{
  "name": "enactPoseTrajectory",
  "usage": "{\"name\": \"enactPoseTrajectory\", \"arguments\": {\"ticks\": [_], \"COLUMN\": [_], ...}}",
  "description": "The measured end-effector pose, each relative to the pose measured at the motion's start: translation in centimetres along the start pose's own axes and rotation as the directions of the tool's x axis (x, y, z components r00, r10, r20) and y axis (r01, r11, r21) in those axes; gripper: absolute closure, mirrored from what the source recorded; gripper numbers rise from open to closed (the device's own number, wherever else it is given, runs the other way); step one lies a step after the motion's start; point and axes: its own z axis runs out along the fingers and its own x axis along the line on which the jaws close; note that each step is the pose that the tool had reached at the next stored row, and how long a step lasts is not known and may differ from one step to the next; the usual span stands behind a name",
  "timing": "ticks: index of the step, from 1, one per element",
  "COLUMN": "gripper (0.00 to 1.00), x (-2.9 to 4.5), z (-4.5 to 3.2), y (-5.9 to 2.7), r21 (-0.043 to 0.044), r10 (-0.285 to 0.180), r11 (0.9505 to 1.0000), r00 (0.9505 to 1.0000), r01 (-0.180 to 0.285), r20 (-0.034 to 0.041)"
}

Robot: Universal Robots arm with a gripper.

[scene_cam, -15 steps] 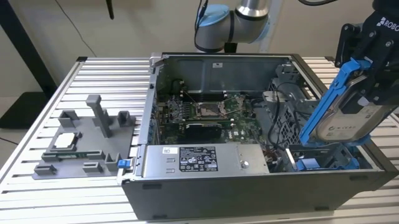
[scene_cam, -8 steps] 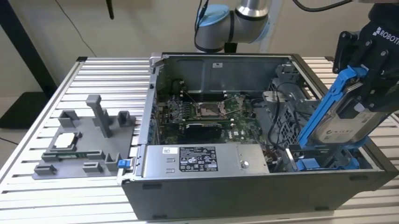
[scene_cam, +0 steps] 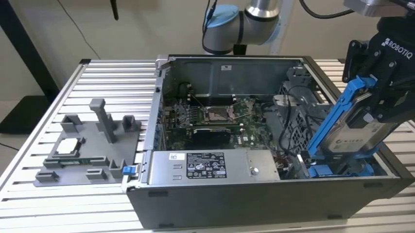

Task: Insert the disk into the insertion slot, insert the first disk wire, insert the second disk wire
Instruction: 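Insert the disk into the insertion slot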

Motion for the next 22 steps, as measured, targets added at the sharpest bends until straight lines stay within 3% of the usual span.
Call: {"name": "enactPoseTrajectory", "arguments": {"ticks": [22], "gripper": [1.00], "x": [-0.07], "z": [3.46], "y": [0.03], "r21": [-0.0003], "r10": [0.013], "r11": [0.9999], "r00": [0.9999], "r01": [-0.013], "r20": [0.0046]}}
